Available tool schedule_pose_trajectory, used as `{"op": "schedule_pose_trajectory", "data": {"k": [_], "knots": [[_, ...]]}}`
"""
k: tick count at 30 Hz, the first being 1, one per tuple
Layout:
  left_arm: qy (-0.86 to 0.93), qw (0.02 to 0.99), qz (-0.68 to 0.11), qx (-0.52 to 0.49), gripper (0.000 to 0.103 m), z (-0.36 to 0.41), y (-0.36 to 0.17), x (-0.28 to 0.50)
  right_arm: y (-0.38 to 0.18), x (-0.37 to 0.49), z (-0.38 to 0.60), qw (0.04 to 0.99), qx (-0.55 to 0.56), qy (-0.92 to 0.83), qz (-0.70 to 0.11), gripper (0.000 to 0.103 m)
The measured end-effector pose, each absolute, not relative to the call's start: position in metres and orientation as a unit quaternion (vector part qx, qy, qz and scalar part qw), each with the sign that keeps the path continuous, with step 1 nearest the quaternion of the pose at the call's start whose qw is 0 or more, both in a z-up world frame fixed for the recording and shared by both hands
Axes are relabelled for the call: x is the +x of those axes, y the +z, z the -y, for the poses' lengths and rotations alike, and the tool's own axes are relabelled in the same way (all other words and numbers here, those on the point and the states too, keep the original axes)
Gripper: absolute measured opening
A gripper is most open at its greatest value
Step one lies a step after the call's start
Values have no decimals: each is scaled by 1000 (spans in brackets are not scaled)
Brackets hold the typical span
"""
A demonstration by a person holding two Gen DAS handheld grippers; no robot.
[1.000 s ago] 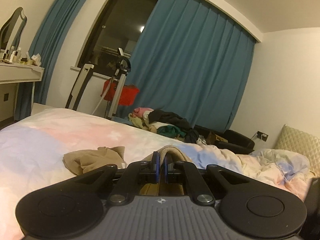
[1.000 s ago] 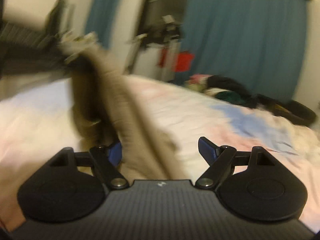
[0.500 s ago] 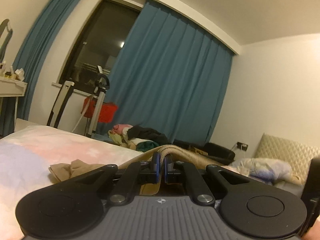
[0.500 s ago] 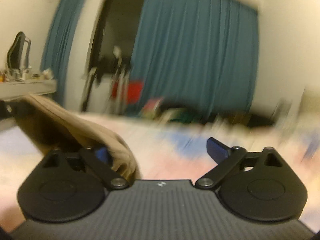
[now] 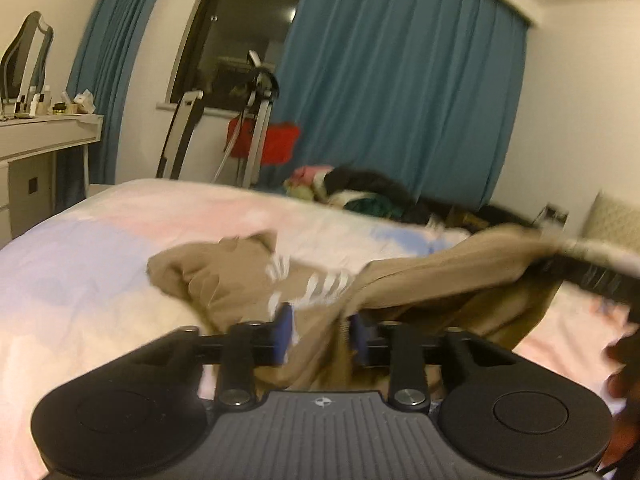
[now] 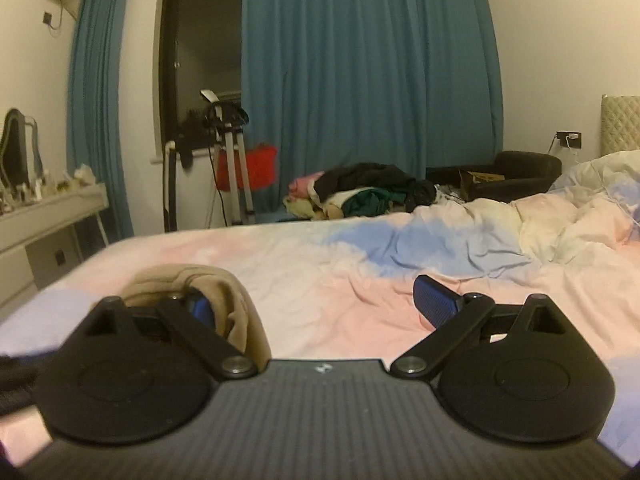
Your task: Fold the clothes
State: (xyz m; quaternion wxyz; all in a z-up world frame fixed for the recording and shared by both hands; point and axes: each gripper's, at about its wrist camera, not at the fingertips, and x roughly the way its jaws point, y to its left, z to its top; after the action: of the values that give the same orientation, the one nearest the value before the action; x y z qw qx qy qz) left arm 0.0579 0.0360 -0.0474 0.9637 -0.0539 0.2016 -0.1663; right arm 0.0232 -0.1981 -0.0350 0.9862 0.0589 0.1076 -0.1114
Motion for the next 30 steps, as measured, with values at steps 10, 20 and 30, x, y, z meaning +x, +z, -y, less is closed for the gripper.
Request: {"op": "schedule_pose_trajectory", "data": {"k": [10,20,30], "knots": [[-175,958,-181,135,58,13,-84,35,-19,3,199,990,95,-94,-50,97],[-23,983,-159,92,66,-5,-91,47,-21,3,205,988,87,-116,-56,97],[74,986,-143,-38,69,-52,-66,51,-80,53,195,948,26,-121,-292,97]]}}
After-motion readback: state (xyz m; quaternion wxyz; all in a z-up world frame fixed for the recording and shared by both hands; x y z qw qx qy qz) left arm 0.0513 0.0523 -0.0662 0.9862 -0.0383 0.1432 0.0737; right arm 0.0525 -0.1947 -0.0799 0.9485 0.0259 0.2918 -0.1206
